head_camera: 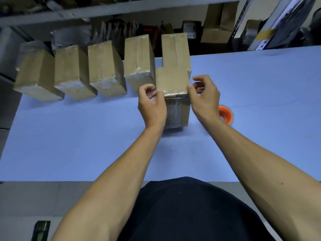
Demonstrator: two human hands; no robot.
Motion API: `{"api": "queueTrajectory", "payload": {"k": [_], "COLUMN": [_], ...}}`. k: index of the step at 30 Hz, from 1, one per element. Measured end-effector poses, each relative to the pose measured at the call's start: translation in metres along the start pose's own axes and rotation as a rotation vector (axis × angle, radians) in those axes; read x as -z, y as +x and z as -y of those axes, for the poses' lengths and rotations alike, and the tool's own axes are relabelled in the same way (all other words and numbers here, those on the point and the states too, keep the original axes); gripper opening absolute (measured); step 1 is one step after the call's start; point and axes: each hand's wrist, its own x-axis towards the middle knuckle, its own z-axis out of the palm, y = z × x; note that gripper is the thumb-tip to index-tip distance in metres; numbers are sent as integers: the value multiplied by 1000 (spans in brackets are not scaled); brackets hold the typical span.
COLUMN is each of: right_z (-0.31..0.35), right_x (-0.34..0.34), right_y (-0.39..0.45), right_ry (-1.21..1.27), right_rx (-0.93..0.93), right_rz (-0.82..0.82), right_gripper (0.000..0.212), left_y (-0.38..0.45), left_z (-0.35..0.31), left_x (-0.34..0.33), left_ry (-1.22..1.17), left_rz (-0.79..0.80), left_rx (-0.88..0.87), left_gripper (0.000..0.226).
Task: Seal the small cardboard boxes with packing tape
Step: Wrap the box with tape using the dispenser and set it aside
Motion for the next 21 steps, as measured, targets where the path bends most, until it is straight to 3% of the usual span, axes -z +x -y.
{"api": "queueTrajectory", "payload": {"k": [4,9,11,16,21], "right_z": [0,-12,-21,-30,-39], "right_x": [-4,-12,-9,2,7], "right_y": [-2,-10,-11,-5,0], "right_ry": [-73,0,-13,-46,104], "right_rx": [6,-88,-55,40,-16], "right_rz": [94,233,247,241,311], "right_gripper": [26,55,53,25,33], "left_y": [-3,-9,-10,-11,-2], "left_z": [11,37,43,45,50], "left_x": [-6,-8,-6,-9,-3], "left_ry": [14,-28,31,134,8], "left_rz": [130,467,536,477,523], "left_rx": [167,201,184,149,209], "left_gripper": [36,87,96,88,82]}}
